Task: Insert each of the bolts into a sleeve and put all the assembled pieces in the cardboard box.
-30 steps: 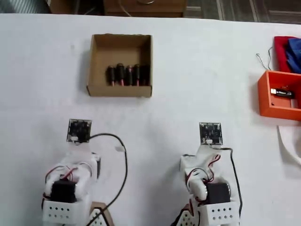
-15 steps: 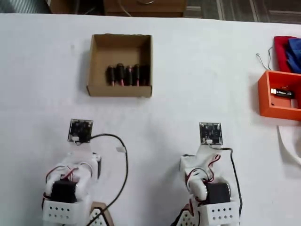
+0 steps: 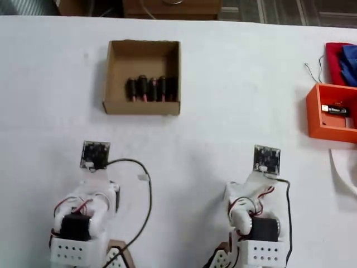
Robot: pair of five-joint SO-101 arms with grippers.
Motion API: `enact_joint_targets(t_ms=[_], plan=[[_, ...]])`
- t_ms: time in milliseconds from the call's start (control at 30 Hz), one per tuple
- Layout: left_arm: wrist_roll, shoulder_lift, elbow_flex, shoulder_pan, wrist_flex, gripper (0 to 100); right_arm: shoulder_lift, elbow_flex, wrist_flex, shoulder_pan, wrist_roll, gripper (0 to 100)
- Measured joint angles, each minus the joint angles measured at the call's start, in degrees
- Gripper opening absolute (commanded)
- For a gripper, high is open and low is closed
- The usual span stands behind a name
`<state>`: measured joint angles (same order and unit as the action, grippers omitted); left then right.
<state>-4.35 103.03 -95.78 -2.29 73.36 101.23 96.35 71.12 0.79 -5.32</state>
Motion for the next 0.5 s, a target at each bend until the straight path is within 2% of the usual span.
enact_joint_targets(t_ms=[500], plan=[[0.00,0.00,0.00,0.00,0.00,3,0.00,0.00,0.00,0.44,0.00,2.1]])
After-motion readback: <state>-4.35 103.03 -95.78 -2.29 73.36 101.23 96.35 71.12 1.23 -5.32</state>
